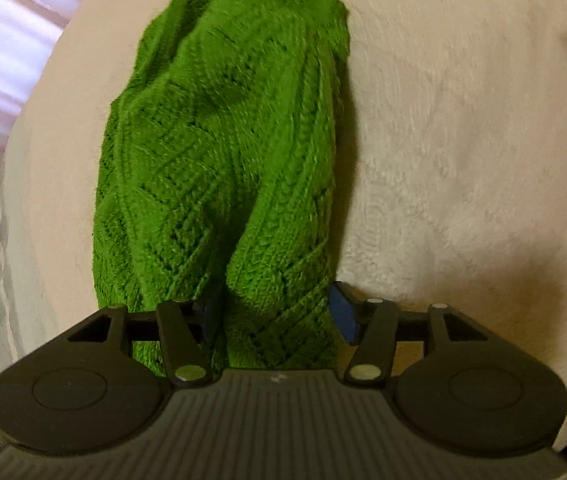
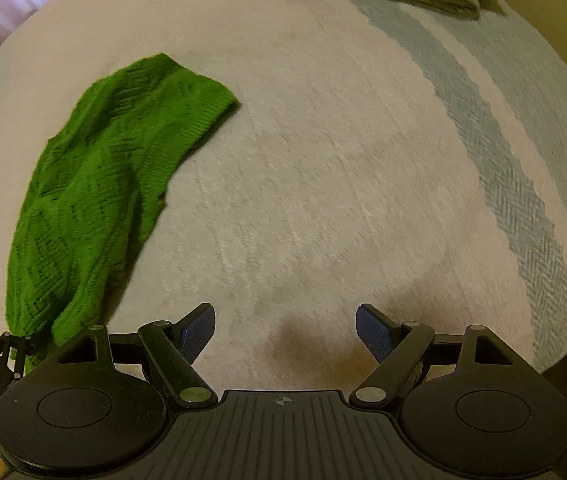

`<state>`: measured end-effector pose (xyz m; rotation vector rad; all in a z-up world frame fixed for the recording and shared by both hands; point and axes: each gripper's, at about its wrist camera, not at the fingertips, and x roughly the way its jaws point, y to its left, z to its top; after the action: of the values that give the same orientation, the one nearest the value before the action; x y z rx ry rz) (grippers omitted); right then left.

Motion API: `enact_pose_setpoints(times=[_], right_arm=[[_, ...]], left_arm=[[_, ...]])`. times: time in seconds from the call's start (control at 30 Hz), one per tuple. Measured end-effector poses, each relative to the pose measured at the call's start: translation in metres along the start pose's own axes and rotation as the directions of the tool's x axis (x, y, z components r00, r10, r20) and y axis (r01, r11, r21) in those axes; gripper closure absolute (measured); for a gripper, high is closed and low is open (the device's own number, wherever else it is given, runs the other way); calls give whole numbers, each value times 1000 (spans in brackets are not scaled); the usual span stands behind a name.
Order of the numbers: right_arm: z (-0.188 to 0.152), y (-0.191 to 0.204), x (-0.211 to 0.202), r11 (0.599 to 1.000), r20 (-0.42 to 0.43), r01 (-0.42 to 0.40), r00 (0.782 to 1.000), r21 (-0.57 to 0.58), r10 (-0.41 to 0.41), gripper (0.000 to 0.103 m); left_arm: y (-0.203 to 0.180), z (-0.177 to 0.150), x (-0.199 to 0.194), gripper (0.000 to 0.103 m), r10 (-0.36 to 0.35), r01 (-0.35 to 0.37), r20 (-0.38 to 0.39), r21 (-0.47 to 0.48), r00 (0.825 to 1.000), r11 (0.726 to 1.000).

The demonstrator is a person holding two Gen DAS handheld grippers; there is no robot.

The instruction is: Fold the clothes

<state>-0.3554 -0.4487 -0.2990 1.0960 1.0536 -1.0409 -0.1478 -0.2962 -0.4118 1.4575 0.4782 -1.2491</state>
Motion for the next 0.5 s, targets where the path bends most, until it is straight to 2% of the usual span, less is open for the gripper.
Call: enact_pose_setpoints(times=[0.07,0.1,0.13,0.23,0.3,0.37,0.43,0.5], right_arm=[[-3,-5,3,1000,-11,2,1000,22,-2,22],[-4,-7,3,1000,-13,2,1000,31,-2,23],[-5,-8,4,999,-15,3,1000,39,-2,22],[-6,-14,0,998,-6,4,1000,58,-4,23],[-6,-18,-3,997,4,2,1000,73,-2,23],[-4,-23,-7,996,14,-5,1000,92,3,23],[-2,-27,-12,993,28,-15,1000,116,11,22],[2,-31,-18,989,45,-29,999,142,22,23]], left_arm=[[-1,-2,2,66,-2,2,11,26,1000,1000],[3,-2,0,85,-23,22,12,19,1000,1000],[7,-1,-3,88,-43,43,14,12,999,999],[20,2,-16,91,-109,110,30,-11,994,994],[33,9,-37,91,-175,178,71,-37,982,983],[48,19,-65,92,-236,247,138,-72,962,966],[64,35,-99,92,-282,308,234,-83,930,948],[86,56,-126,93,-283,333,324,-111,903,936]])
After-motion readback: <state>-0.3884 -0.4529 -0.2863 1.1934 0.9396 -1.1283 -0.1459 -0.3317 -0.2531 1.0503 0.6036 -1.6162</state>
